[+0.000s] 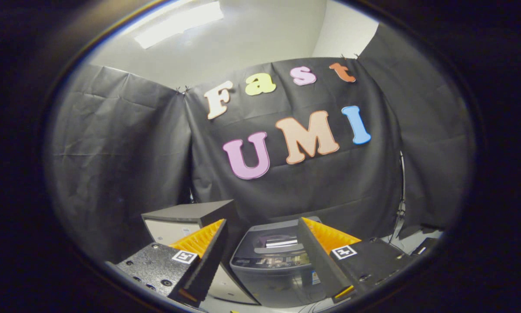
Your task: Put the clothes into the washing machine and then close the washing machine lid.
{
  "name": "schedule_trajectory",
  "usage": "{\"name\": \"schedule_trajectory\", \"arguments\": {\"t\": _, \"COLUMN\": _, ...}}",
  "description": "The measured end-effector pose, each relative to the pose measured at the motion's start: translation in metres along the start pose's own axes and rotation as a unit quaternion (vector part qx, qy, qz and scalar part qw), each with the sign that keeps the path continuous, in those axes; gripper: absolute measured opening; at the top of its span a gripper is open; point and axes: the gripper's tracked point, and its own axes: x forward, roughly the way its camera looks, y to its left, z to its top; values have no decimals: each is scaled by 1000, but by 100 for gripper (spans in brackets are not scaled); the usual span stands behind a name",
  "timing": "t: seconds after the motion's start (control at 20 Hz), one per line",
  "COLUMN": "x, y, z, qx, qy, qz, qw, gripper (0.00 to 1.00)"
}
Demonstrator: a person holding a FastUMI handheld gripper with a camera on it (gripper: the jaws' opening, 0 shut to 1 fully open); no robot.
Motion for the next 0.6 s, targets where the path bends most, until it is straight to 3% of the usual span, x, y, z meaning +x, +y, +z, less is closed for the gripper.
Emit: {"name": "schedule_trajectory", "arguments": {"t": 0.6, "x": -3, "y": -8, "z": 6, "qx": 46, "qy": -15, "qz": -6, "qw": 999, "gripper": 96}}
